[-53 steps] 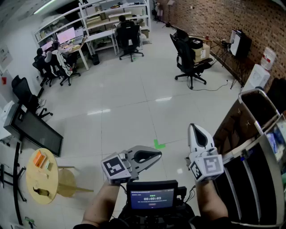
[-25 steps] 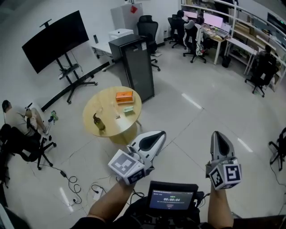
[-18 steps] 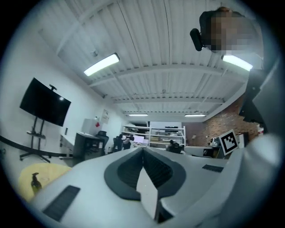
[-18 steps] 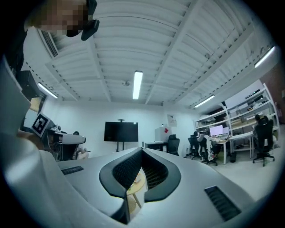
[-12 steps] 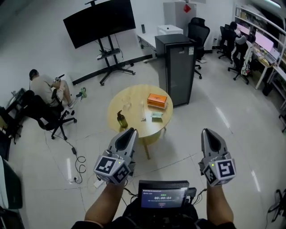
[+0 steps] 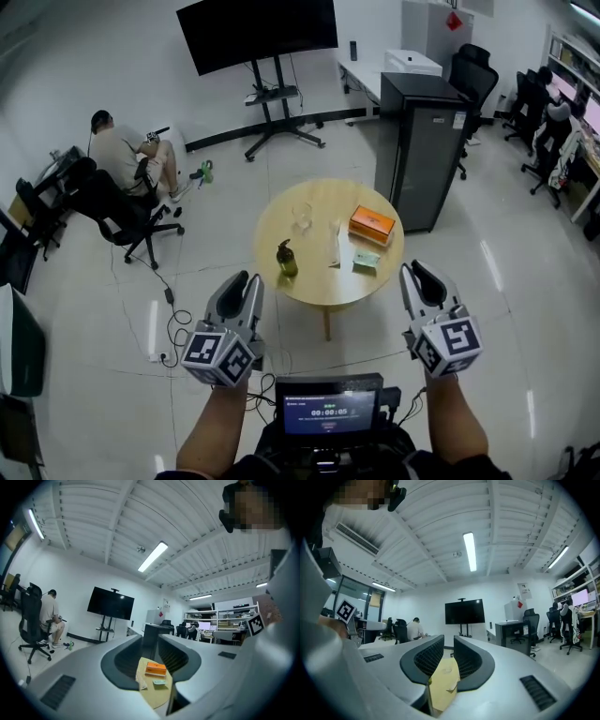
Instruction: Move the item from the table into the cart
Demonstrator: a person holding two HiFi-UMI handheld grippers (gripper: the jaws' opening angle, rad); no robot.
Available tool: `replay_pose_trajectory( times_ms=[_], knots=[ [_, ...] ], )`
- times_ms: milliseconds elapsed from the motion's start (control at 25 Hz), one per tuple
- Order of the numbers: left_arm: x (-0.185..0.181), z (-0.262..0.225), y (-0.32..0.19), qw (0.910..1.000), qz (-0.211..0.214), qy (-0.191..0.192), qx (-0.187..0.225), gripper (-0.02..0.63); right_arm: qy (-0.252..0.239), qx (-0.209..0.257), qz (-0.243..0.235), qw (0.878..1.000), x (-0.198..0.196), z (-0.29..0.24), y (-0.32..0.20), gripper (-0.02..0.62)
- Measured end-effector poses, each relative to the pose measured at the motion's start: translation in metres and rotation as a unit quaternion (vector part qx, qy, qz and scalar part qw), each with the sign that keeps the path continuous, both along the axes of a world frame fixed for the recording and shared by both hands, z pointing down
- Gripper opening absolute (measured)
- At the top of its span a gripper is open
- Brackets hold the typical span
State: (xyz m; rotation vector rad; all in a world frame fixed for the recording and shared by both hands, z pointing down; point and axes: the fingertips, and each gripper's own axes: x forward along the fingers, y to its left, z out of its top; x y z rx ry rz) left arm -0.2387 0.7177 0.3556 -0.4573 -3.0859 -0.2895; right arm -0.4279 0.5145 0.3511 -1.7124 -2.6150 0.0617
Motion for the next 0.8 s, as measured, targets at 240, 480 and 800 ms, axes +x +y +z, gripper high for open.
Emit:
replay_pose_trajectory(
  times_ms=[240,480,800],
  knots=[
    [-0.048,0.022,0.111,0.9997,0.015,0.017,0.007,0.124,0.017,0.043,-0.028,0.999,-0.048,0.029,0.138,0.181],
    [-0.128,0.040,0.174,0.9989,0.025,0.026,0.029,0.124,0.014,0.112,-0.064,0.992,-0.124,0.055,0.222,0.245],
    [-0.317,0.068,0.182,0.9967,0.018,0.059,0.052,0.124,0.033,0.199,-0.148,0.968,-0.302,0.107,0.271,0.391]
  ],
)
